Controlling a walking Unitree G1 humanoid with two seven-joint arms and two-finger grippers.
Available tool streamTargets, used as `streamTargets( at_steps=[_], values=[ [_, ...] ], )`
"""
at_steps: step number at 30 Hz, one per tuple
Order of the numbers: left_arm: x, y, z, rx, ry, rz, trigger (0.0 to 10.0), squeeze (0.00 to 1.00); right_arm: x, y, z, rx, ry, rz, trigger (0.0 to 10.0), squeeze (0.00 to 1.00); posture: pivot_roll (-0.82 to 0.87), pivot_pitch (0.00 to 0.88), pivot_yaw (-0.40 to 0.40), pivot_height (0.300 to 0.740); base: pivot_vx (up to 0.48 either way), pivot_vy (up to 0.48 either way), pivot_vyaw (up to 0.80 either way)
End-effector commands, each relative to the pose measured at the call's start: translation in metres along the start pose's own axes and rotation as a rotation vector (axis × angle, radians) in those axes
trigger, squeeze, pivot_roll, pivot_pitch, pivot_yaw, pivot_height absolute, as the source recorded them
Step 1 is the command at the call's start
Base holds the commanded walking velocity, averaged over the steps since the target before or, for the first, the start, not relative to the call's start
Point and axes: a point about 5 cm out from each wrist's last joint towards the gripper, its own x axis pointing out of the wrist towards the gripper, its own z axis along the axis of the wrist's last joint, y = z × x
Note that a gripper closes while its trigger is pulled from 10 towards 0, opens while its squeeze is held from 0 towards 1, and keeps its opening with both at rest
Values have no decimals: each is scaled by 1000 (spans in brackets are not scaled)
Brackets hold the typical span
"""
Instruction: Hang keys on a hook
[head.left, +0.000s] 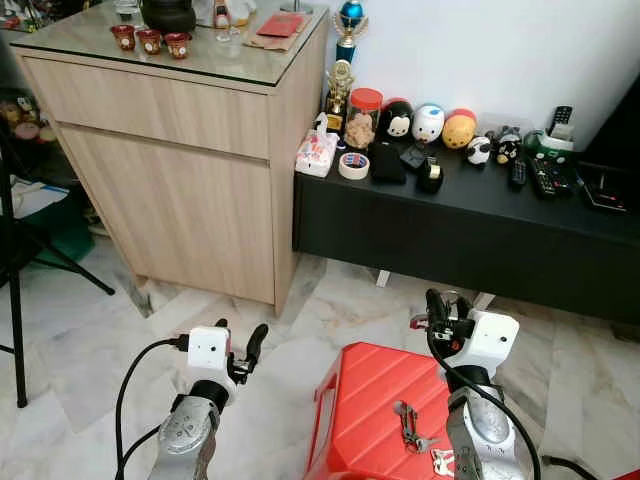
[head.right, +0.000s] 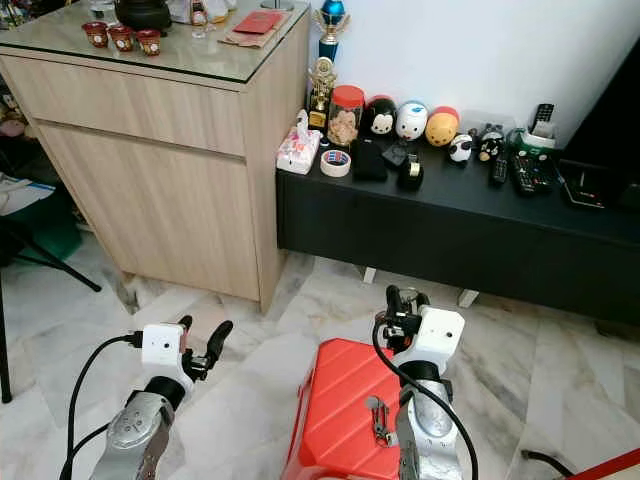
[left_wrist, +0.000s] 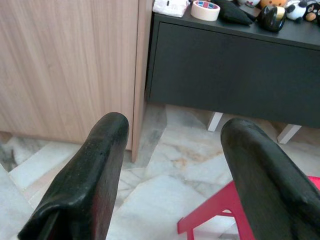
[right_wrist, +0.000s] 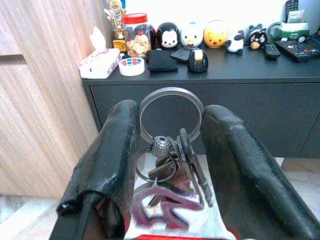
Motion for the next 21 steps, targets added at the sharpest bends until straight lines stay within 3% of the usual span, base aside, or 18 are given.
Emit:
streamTargets(
  at_steps=[1,3,4,8,9,10,21],
  values=[
    [0,-2,-3,-6,5,0,10000,0,0,-3,7,8,-37,-9,10000,0,19,0,-106,740,0,0,0],
    [-1,-3,-3,-5,6,-1,10000,0,-1,-3,7,7,-35,-13,6667,0,19,0,-106,740,0,0,0],
    [-1,-3,-3,-5,6,0,10000,0,-1,-3,7,11,-38,-9,0,0,20,0,-106,740,0,0,0],
    [-1,-2,-4,-4,10,1,10000,0,-2,-1,6,12,-30,0,0,0,19,0,-103,740,0,0,0],
    [-1,-2,-4,-3,11,1,10000,0,-2,-1,5,9,-26,-4,3137,0,19,1,-102,740,0,0,0],
    [-2,-2,-5,-3,12,0,10000,0,-1,-1,5,5,-20,-9,10000,0,20,1,-102,740,0,0,0],
    [-3,1,-9,-3,35,2,10000,0,0,-4,3,-6,-3,-27,10000,0,18,14,-99,740,0,0,0]
  ],
)
